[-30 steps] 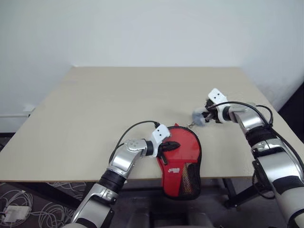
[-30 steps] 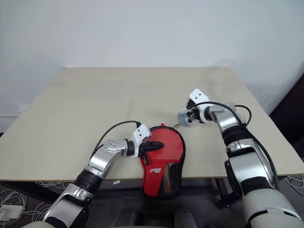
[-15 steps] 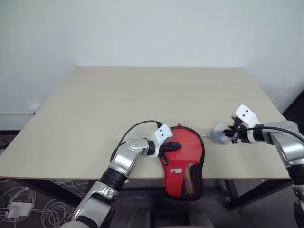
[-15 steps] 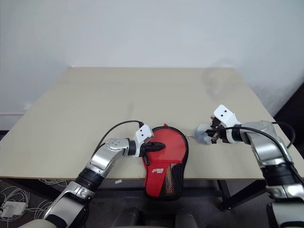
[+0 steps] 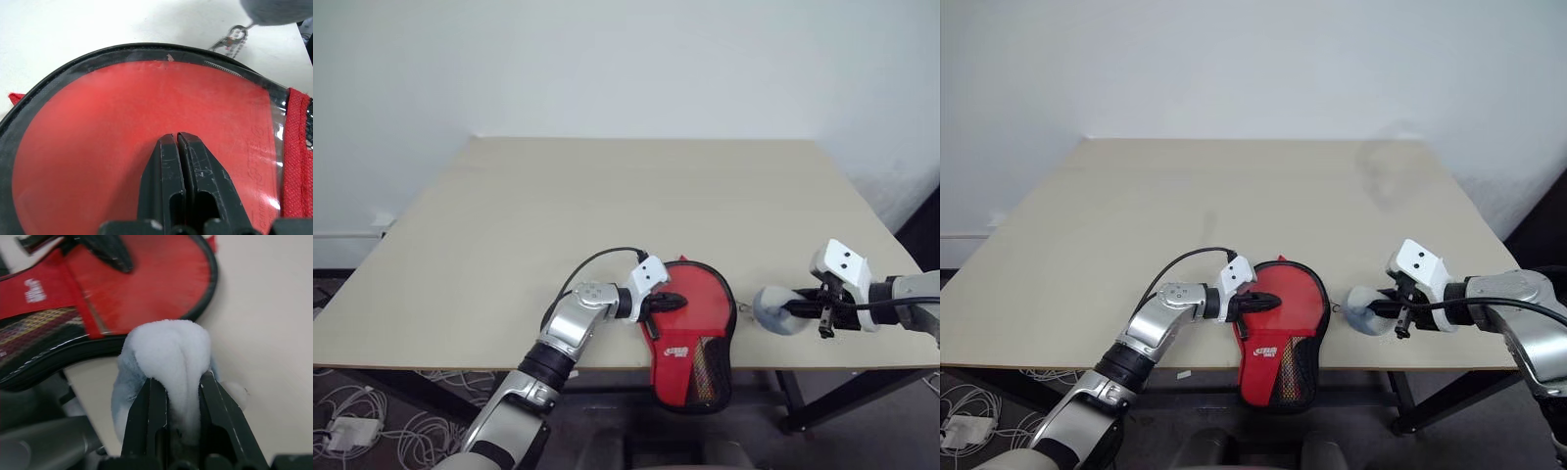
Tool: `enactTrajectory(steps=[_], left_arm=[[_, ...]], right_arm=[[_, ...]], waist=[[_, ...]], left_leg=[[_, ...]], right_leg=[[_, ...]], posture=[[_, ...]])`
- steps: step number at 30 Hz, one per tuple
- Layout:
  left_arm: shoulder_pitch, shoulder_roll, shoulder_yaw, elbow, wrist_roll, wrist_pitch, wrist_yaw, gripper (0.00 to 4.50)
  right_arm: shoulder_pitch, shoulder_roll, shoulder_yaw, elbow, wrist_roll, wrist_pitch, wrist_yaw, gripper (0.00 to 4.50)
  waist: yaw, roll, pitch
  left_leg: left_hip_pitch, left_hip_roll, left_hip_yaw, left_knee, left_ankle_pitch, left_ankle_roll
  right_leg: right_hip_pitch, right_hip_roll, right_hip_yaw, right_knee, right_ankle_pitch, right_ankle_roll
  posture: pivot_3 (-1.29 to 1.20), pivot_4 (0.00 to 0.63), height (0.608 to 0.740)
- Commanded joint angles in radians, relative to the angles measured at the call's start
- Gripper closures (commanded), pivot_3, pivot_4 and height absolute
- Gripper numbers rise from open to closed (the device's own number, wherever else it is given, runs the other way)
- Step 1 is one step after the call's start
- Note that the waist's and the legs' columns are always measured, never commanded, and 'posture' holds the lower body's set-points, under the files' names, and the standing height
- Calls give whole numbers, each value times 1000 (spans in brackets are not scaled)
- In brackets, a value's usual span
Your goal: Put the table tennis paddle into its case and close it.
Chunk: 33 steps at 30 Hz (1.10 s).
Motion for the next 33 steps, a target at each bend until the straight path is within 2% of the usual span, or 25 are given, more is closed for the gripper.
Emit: enactTrajectory(steps=[1,12,23,28,33], left_arm=[[16,10,-28,57,47,19,-2,4500],[15,24,-20,69,55,-1,-2,4500],[9,36,-15,81,61,-18,-14,4500],[5,47,-15,87,64,-25,-24,4500],[-1,47,-21,92,67,-39,-35,4500]], right_arm=[[19,-42,-40,-54,39,-13,33,4221],[122,-111,-54,-149,117,-34,100,4221],[266,-209,-77,-216,142,-135,210,4221],[243,-197,-45,-205,122,-156,187,4221],[134,-147,23,-121,67,-166,103,4221]], waist=[[0,0,0],[2,-1,0],[5,-2,0],[5,-2,0],[2,-3,0]], left_leg=[[0,0,0,0,0,0],[0,0,0,0,0,0],[0,0,0,1,-1,0],[0,0,-1,0,-1,0],[1,1,0,0,-1,1]], right_leg=[[0,0,0,0,0,0],[0,0,0,0,0,0],[1,0,-1,-2,-2,-1],[2,0,-1,-5,-1,-1],[2,0,-1,-6,-1,-1]], posture=[[0,0,740],[0,0,740],[0,0,740],[0,0,740],[0,0,740]])
